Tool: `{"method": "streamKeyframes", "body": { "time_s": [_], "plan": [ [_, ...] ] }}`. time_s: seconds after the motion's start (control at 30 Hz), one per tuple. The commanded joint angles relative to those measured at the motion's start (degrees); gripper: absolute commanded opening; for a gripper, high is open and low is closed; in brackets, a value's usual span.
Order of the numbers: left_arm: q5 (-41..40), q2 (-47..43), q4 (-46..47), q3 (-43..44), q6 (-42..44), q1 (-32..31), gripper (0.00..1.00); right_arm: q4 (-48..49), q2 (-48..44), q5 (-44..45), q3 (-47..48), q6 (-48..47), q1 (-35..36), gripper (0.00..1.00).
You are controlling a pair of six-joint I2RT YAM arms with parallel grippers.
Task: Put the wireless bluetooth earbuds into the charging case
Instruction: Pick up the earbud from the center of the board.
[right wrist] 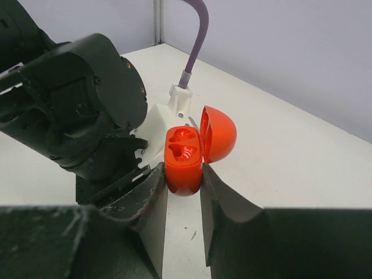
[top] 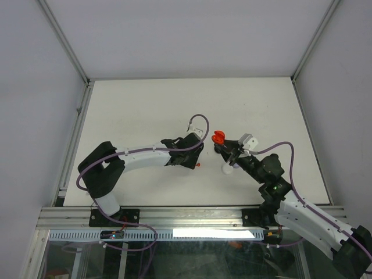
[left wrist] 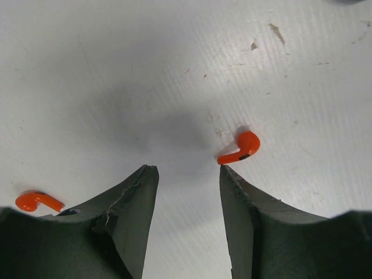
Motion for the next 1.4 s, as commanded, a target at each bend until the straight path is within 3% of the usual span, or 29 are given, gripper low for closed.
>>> {"method": "streamKeyframes", "body": {
  "time_s": [0.0, 0.5, 1.13, 1.37],
  "plan": [
    [2.77, -4.15, 2.47, 1.57, 3.35, -0.42, 0.49, 1.79, -1.22, 2.32, 0.17, 0.19, -0.10, 0.00],
    [14.67, 3.62, 3.04, 9.65, 18.67, -0.42, 0.46, -7.00, -9.22, 12.54, 0.24, 4.13, -0.10, 0.00],
    [12.21, 10.38, -2.19, 14.35, 25.19, -1.89, 0.32, -6.74, -8.66, 14.28, 0.27, 4.75, -0.11, 0.00],
    [11.42, 9.89, -5.55, 14.54, 24.60, -2.31, 0.32, -6.94, -9.37, 14.64, 0.20, 4.54, -0.16, 0.00]
  ]
}}
